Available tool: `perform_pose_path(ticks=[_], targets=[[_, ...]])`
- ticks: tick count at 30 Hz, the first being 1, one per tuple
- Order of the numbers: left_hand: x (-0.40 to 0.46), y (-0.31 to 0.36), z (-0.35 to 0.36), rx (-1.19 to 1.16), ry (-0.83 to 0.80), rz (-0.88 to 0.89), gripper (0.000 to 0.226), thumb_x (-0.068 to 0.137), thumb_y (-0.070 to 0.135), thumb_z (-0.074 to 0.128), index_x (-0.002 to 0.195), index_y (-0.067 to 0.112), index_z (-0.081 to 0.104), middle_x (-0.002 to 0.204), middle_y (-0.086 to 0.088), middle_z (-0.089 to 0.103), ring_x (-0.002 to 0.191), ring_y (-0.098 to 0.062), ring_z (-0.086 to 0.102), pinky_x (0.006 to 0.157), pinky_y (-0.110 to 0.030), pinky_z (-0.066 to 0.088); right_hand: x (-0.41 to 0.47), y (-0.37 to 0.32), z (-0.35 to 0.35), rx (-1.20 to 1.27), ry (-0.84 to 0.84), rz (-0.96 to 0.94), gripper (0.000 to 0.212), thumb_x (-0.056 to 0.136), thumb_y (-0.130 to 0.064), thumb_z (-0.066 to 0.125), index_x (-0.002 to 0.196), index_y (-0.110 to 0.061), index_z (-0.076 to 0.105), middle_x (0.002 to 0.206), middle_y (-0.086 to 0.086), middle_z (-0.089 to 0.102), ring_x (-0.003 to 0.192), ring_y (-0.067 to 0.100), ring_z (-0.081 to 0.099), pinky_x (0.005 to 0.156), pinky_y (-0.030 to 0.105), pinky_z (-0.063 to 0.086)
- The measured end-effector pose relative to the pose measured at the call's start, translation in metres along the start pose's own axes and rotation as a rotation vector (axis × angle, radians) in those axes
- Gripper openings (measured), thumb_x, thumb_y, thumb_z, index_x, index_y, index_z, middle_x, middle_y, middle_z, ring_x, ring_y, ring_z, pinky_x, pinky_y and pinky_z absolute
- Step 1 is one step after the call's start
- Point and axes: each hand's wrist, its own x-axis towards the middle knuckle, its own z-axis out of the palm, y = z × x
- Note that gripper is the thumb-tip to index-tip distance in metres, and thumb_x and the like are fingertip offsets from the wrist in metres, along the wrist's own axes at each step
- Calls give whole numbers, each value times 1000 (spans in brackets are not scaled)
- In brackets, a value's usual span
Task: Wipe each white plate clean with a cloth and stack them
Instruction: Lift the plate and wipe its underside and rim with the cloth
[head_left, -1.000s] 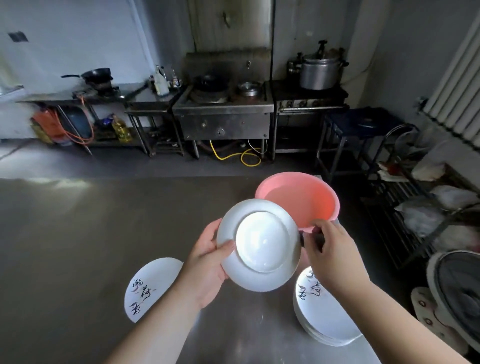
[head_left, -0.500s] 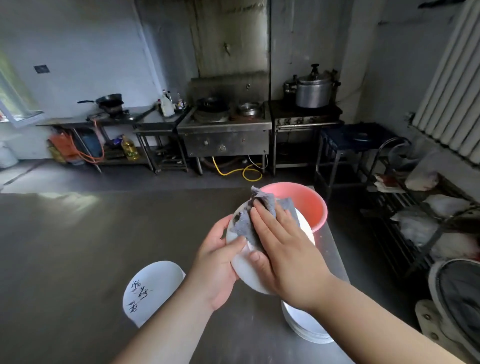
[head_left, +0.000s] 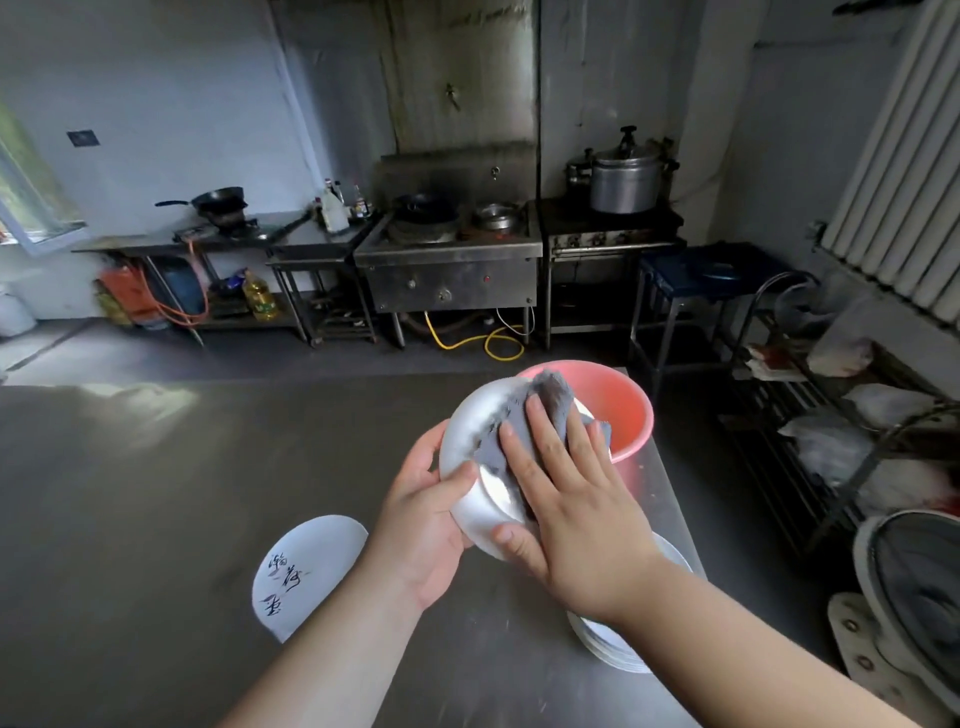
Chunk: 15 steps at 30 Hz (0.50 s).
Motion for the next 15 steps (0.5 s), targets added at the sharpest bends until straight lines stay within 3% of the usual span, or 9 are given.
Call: perform_pose_path(ticks=[5,7,10,15], targets=[[4,8,-18,-14,17,17,57,93,8,61,148,23,53,142,-16,66,130,-39,63,104,-60,53,-35,-21,24,126,38,-70,89,102,-73,33,166,-11,24,175,13,10,161,42,6,122,67,26],[2,8,-24,-18,-16,-7,57,95,8,60,149,23,52,144,-17,64,132,-40,62,108,-63,49,-21,-15,17,88,54,-63,86,102,-72,32,166,-14,25,175,11,11,161,40,3,124,66,23],[0,12,-29,-27,-63,-15,57,96,9,60,151,23,50,146,-16,62,134,-41,60,102,-58,54,15,-4,-5,30,75,-4,84,101,-71,29,167,-20,17,176,5,-2,161,33,-12,130,55,4],[10,33,-36,-74,-23,51,57,93,9,62,149,22,54,145,-16,63,132,-39,62,93,-50,59,25,-19,1,113,152,24,83,104,-67,33,166,-12,22,176,7,3,162,37,-4,130,58,12]])
